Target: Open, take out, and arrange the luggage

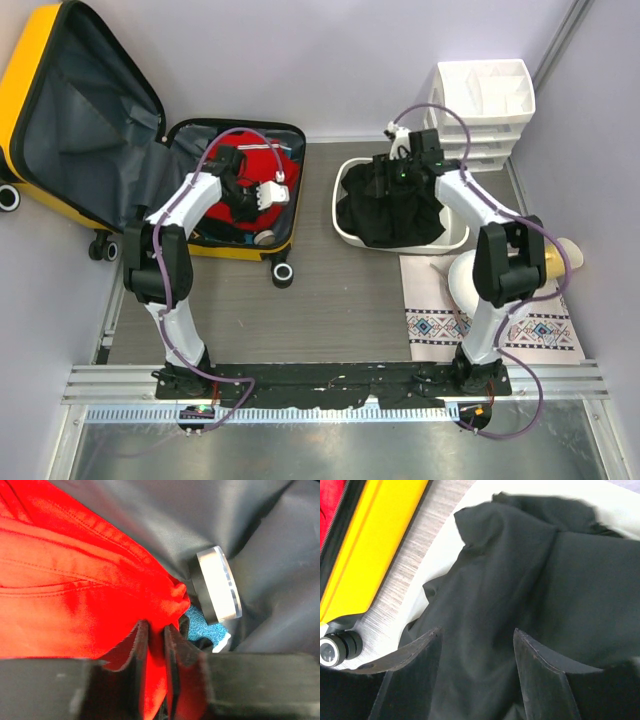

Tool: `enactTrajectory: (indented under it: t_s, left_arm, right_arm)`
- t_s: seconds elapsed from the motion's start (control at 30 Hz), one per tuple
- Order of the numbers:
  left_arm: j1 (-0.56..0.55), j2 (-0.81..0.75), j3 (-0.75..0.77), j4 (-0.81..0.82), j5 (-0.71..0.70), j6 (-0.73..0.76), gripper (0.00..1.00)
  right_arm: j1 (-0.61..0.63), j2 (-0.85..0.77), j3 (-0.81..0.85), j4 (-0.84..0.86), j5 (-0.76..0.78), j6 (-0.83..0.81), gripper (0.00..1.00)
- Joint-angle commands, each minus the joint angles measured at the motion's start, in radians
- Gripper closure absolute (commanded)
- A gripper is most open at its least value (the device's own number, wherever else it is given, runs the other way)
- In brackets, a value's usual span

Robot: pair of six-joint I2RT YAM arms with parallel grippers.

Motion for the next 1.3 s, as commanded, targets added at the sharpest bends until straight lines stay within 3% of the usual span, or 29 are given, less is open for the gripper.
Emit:
enactTrajectory:
  t_s: [0.0,0.07,0.1,0.57,0.77,0.97,1.27]
  left_arm:
    - [-0.001,-0.027,0.009,0.037,0.031,-0.103,0.86]
    - [0.006,-0.032,0.023,0.046,0.031,-0.155,0.92]
    - [0.011,-0.032,0.029,0.052,0.029,-0.220,1.00]
    - [0.108,-0.017,0.285,-0.037,0.235,-0.744,1.00]
    - [0.106,-0.006,0.327,0.002,0.310,-1.002,1.00]
    - [0.102,0.006,0.367,0.109,0.409,-1.251,1.00]
    - [-0.029,0.077,0.434,0.331,0.466,-1.556,1.00]
  right_arm:
    - [0.072,0.073,0.037,0.069,-0.045,0.018,0.37]
    - [0.089,0.119,0.045,0.077,-0.053,0.015,0.39]
    - [0.096,0.136,0.048,0.084,-0.056,0.011,0.40]
    - [0.245,0.323,0.180,0.209,-0.183,0.046,0.44]
    - [0.277,0.360,0.243,0.239,-0.209,0.087,0.38]
    - [0.235,0.258,0.223,0.215,-0.172,0.106,0.24]
    - [0.158,0.126,0.177,0.206,-0.283,0.262,0.21]
